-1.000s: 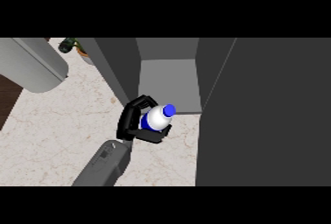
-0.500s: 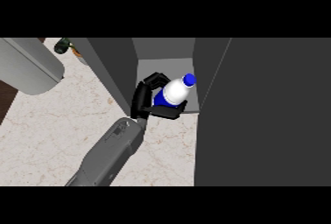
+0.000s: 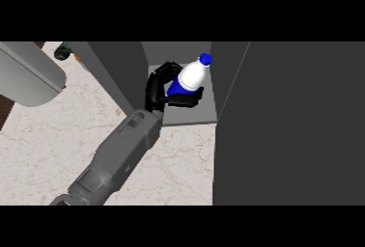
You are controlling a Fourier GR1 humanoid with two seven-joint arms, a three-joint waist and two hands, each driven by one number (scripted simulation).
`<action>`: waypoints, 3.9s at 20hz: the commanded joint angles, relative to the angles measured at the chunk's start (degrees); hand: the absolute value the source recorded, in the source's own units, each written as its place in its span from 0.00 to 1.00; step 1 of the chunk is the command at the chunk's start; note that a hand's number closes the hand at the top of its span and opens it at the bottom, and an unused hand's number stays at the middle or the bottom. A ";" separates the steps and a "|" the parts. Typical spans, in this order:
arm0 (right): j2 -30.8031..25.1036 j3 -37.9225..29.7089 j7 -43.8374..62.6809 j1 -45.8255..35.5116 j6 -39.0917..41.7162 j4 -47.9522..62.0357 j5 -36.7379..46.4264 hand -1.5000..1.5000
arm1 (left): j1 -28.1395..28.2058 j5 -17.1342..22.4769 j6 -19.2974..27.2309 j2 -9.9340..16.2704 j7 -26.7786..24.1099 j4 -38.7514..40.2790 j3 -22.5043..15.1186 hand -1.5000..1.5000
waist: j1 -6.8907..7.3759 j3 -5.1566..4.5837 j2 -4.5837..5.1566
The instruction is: Pick up the bottled water, place it into the cabinet and close the cabinet
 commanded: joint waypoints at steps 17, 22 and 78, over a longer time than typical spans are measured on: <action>0.57 -0.89 -0.57 -0.93 3.05 -1.06 -3.45 0.00 | -14.45 -7.11 13.04 0.63 -4.47 20.46 1.63 0.00 | -0.56 -0.06 1.04; -0.86 -2.55 -0.64 -0.25 4.69 -1.84 -3.96 0.00 | -14.43 -0.27 8.67 0.04 -14.08 10.73 9.10 1.00 | -0.25 -0.15 0.78; -16.60 15.98 14.21 -14.25 3.15 -12.19 12.09 1.00 | 68.33 19.19 -31.77 41.18 -24.35 -67.98 -10.93 0.00 | 8.12 -0.62 -0.75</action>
